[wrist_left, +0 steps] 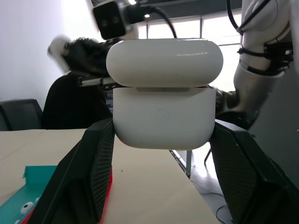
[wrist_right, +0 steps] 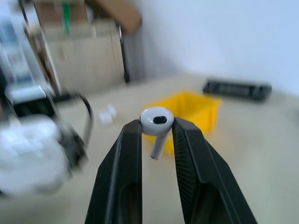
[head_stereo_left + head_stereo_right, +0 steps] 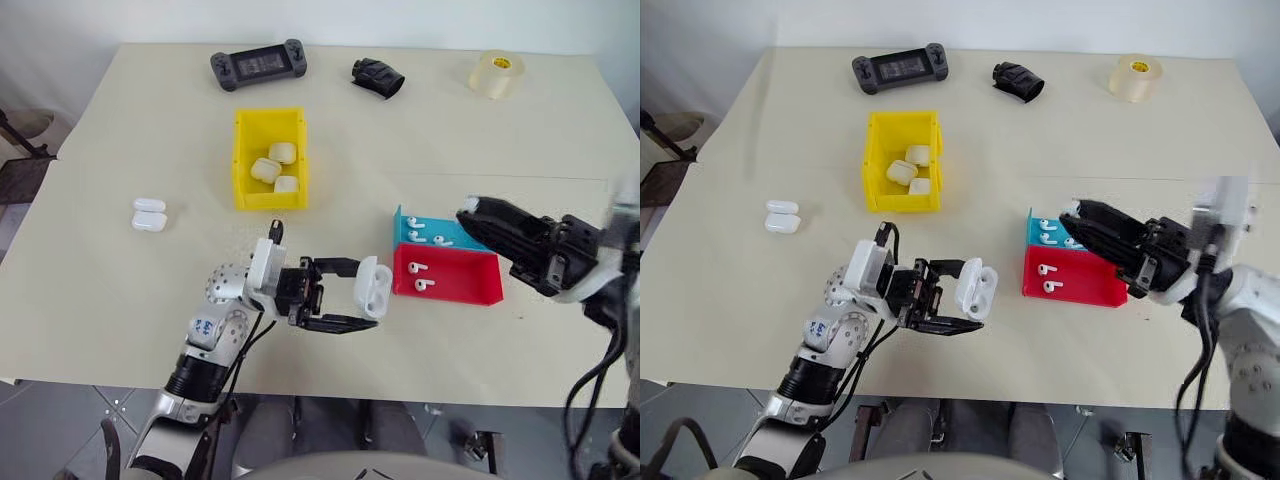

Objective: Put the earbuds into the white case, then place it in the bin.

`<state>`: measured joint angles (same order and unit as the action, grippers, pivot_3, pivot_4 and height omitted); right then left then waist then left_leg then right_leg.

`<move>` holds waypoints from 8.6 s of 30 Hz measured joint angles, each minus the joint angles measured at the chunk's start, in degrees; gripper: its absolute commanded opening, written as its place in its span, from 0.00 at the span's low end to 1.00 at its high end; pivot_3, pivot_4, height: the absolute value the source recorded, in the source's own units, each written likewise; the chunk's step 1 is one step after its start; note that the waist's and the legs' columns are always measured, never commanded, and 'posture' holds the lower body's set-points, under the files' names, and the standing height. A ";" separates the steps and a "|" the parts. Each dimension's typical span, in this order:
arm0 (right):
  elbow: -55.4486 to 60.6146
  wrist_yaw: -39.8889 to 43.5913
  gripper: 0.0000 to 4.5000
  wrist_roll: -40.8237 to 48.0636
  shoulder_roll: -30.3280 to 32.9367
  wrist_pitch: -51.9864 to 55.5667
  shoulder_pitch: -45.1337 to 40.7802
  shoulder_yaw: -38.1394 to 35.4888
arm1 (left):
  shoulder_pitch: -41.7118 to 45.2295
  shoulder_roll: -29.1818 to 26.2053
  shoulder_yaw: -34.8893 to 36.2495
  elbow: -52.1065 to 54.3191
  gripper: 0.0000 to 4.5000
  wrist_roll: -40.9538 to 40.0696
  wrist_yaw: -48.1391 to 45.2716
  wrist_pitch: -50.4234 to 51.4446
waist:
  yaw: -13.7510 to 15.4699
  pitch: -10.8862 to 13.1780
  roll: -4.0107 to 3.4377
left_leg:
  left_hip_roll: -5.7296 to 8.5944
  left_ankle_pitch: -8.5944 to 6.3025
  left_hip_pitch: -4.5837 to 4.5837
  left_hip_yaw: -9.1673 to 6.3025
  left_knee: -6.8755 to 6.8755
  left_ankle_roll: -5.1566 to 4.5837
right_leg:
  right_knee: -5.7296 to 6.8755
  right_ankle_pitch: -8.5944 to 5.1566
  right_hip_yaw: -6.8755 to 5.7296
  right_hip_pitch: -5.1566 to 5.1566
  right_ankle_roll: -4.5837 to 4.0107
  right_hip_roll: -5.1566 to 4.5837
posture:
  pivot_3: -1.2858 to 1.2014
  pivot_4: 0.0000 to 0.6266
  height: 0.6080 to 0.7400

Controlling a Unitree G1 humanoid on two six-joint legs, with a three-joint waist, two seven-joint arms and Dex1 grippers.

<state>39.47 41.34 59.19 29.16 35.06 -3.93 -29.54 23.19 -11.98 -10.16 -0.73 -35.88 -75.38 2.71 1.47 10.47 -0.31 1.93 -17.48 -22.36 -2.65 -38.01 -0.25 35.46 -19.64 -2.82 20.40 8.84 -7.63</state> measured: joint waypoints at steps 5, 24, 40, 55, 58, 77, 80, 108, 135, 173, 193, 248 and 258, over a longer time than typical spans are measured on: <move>5.53 -5.41 0.12 -0.51 -4.89 -4.07 3.76 4.72 | 2.37 0.27 1.04 -1.24 0.61 -0.93 -0.61 2.99 | -0.10 0.00 0.00 | 0.12 0.00 0.01 -0.01 0.02 0.00 | 0.10 0.00 0.04 0.08 0.00 0.04 | 0.52 0.24 1.00; 5.98 -2.45 0.12 -11.99 -6.16 -14.95 7.43 22.21 | 3.68 0.94 1.43 -2.27 0.61 -1.02 -2.67 7.43 | -0.16 0.00 0.00 | 0.17 0.00 0.02 -0.02 0.04 0.00 | 0.12 0.00 0.10 0.12 0.00 0.06 | 0.52 0.24 1.00; 4.61 -0.18 0.12 -14.44 -1.49 -16.93 7.32 22.80 | 3.68 1.53 1.91 -2.18 0.61 -0.89 -2.29 8.05 | -0.15 0.00 0.00 | 0.17 0.00 0.02 -0.01 0.04 0.00 | 0.11 0.00 0.10 0.11 0.00 0.06 | 0.52 0.24 1.00; 2.11 6.16 0.12 -19.09 4.44 -24.64 7.14 22.12 | 3.69 1.86 1.88 -2.22 0.61 -0.33 -1.84 8.55 | -0.12 0.00 0.01 | 0.17 0.00 0.02 -0.01 0.04 -0.01 | 0.08 0.00 0.08 0.09 0.00 0.05 | 0.52 0.24 1.00; 1.51 6.73 0.12 -19.10 4.51 -25.22 7.25 22.04 | 3.68 1.90 2.05 -2.22 0.61 -0.31 -1.49 8.55 | -0.13 0.00 0.01 | 0.16 0.00 0.02 -0.01 0.04 -0.01 | 0.09 0.00 0.08 0.09 0.00 0.06 | 0.52 0.24 1.00; -1.48 10.27 0.12 -22.11 6.00 -26.14 9.01 22.98 | 2.45 1.42 3.57 -1.80 0.61 -0.38 -2.20 5.80 | -0.11 0.01 0.02 | 0.14 0.00 0.02 -0.02 0.03 0.00 | 0.07 0.00 0.07 0.07 0.00 0.05 | 0.52 0.24 1.00; -2.14 10.29 0.12 -22.75 5.99 -26.49 8.29 22.70 | 1.43 0.35 3.83 -1.80 0.61 -0.30 -2.14 5.38 | -0.11 0.01 0.01 | 0.14 0.00 0.03 -0.02 0.03 0.00 | 0.07 0.00 0.07 0.08 0.00 0.06 | 0.52 0.24 1.00; -8.58 19.15 0.33 -17.96 18.87 -19.91 28.11 -5.80 | -3.63 -2.53 6.72 -0.09 0.61 0.37 -0.97 1.39 | -0.06 0.01 0.01 | -0.07 -0.01 0.14 0.09 0.06 -0.04 | -0.27 0.00 0.07 -0.09 -0.01 0.05 | 0.52 0.24 1.00; -17.76 27.30 1.00 -43.87 36.74 -5.29 -20.84 44.48 | -5.81 -2.65 5.34 4.54 0.61 1.08 3.62 0.71 | -0.18 0.04 0.03 | -0.03 -0.01 -0.14 -0.03 0.08 -0.04 | -0.56 0.00 -0.02 0.11 0.00 0.00 | 0.52 0.24 1.00; -26.71 34.32 0.43 -60.79 29.67 -12.62 -27.22 51.85 | -5.87 -4.09 4.74 6.73 0.61 1.08 5.91 1.22 | -0.14 0.04 0.03 | -0.01 -0.01 -0.12 0.00 0.05 -0.02 | -0.42 0.01 -0.01 0.15 0.01 0.00 | 0.52 0.24 1.00; -26.23 34.19 0.12 -62.04 28.52 -12.40 -27.05 51.54 | -5.91 -4.28 4.80 6.73 0.61 1.08 5.86 1.22 | -0.16 0.04 0.03 | -0.04 0.00 -0.07 0.01 0.03 0.01 | -0.36 0.01 0.00 0.13 0.01 0.02 | 0.52 0.24 1.00; -0.18 -2.91 0.12 -20.03 -11.85 -19.73 0.12 31.56 | 1.31 -0.53 6.87 0.75 0.61 -3.71 -0.21 9.79 | -0.30 0.07 0.09 | 0.13 0.02 0.03 -0.05 0.08 0.02 | 0.14 0.02 0.09 0.17 0.03 0.07 | 0.52 0.24 1.00; -3.69 -1.95 0.12 -20.29 -12.21 -23.53 -0.35 31.86 | 1.38 -0.56 6.88 1.11 0.61 -3.77 1.18 11.20 | -0.30 0.07 0.09 | 0.09 0.02 0.02 -0.05 0.09 0.02 | 0.13 0.01 0.10 0.17 0.02 0.06 | 0.52 0.24 1.00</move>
<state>35.78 39.39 38.90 16.96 11.53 -4.29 2.32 24.57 -12.54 -3.28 0.38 -39.64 -74.20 13.91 1.17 10.54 -0.22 2.02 -17.47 -22.34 -2.70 -37.92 -0.23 35.58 -19.63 -2.73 20.57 8.87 -7.57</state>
